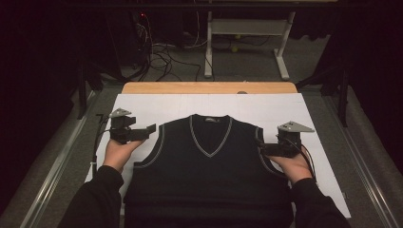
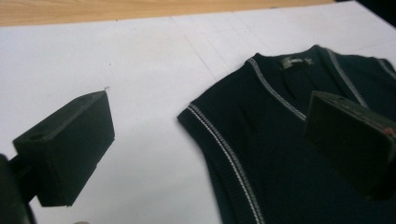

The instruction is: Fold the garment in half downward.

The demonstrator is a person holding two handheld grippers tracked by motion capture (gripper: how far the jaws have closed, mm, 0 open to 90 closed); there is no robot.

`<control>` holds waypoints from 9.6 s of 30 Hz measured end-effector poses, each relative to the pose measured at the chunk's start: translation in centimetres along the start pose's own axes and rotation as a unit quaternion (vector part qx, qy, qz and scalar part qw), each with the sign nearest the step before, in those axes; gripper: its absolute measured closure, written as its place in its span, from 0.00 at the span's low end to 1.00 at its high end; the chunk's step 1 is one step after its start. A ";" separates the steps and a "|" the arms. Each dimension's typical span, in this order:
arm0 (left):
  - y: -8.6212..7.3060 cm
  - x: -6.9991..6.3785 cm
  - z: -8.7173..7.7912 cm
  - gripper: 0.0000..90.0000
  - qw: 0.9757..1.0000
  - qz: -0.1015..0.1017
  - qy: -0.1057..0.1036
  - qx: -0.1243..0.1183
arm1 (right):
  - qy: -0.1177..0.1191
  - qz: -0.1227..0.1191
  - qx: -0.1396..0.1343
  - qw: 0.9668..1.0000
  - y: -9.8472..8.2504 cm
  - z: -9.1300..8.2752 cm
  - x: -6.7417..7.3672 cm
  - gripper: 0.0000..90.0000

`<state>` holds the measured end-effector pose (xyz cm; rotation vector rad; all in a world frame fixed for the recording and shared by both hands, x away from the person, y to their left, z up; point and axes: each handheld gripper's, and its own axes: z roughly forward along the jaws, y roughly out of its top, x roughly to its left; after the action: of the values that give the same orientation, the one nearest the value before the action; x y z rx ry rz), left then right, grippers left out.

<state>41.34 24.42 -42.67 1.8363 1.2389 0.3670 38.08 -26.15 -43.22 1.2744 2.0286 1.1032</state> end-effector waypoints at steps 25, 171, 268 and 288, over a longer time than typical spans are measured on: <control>0.5 -2.3 9.3 0.50 0.991 0.008 0.076 0.113 | -0.004 -0.017 0.018 1.000 -0.5 -0.8 -0.4 0.01; -11.8 -6.9 -6.6 0.76 0.997 0.029 -0.064 0.033 | 0.051 -0.037 -0.050 0.997 -8.0 -8.9 4.6 0.86; -5.0 -2.4 -2.8 0.81 0.999 -0.009 0.015 0.039 | -0.042 0.014 0.062 0.997 -2.6 -2.1 -1.4 0.87; -1.0 -0.6 -0.6 0.81 0.998 -0.025 0.048 0.010 | -0.099 -0.021 -0.004 0.995 1.9 -0.7 -2.2 0.87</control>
<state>40.06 24.34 -42.92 1.8190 1.3566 0.4200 39.44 -27.94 -41.24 1.2774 1.8928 0.9264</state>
